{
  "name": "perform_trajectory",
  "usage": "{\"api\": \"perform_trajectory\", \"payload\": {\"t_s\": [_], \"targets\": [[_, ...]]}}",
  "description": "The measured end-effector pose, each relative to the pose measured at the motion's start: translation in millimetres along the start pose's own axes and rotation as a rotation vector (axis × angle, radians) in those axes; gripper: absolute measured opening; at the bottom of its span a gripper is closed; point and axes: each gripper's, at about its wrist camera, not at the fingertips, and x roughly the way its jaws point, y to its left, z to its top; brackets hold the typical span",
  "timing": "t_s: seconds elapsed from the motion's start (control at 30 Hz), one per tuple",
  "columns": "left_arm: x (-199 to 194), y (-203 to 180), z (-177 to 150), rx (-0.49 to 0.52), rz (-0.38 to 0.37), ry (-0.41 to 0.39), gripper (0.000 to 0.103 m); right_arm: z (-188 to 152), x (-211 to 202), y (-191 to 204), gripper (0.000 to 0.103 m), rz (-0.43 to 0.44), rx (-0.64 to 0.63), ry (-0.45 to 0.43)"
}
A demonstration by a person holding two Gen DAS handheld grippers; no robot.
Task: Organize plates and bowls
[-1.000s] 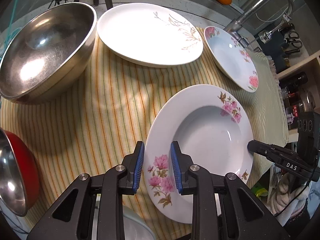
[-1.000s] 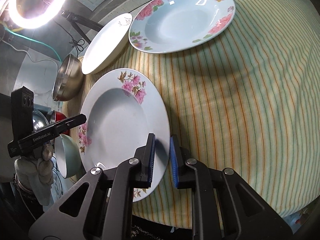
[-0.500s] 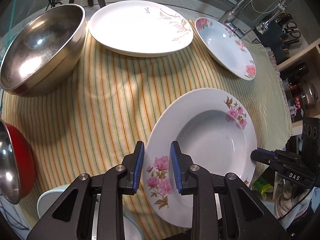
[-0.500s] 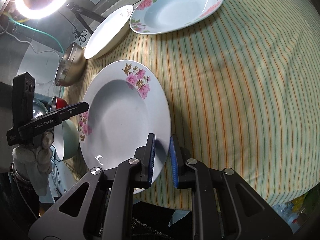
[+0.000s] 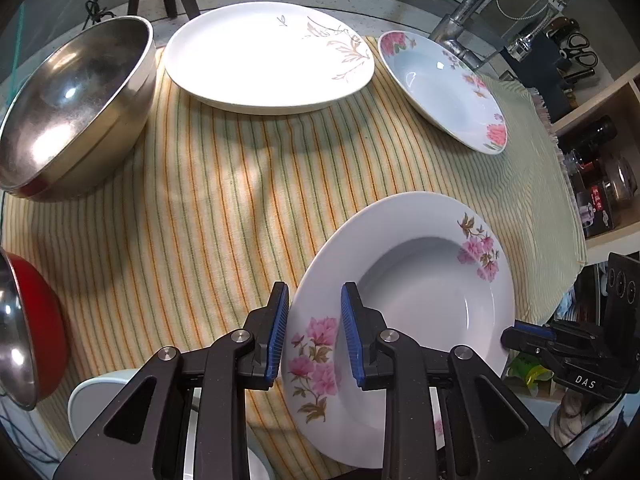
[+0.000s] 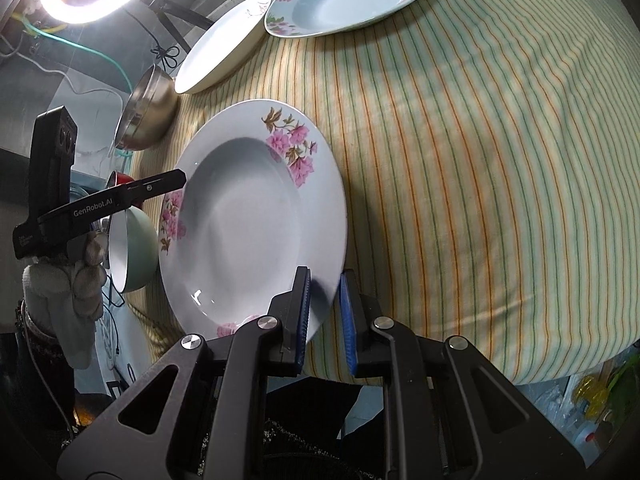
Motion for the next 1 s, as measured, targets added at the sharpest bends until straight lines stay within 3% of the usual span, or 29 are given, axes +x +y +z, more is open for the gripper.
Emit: {"api": "perform_trajectory", "payload": {"t_s": [0.23,0.4,0.63,0.73,0.83,0.9,1.0], "targets": [[-1.8,4.1,0.1,-0.017,-0.022,-0.003,0.025,-0.7,-4.5,-1.8,0.016,-0.032,-0.002,-0.015],[-15.3,6.6,1.7,-0.023,-0.03,-0.038,0.025,8.3,-22.4,-5.5,0.05,-0.078,-0.012,-0.08],[-39.4,3.9,10.7,-0.049,-0.051,-0.118,0.026,33.8,-44.5,-12.3,0.05,-0.141,-0.055,-0.164],[-45.4,-5.2,11.7,-0.058,-0.062,-0.158,0.035,48.2,-51.5,-16.8,0.051,-0.115,-0.071,-0.2],[-48.1,-15.3,12.8,-0.098,-0.076,-0.203,0.037,65.6,-59.9,-20.8,0.051,-0.106,-0.128,-0.254],[-46.0,-22.8,15.2,-0.134,-0.095,-0.222,0.037,78.0,-63.0,-21.6,0.061,-0.11,-0.164,-0.263],[-38.2,-35.8,22.1,-0.172,-0.105,-0.239,0.037,103.4,-67.1,-29.2,0.066,-0.11,-0.198,-0.265]]}}
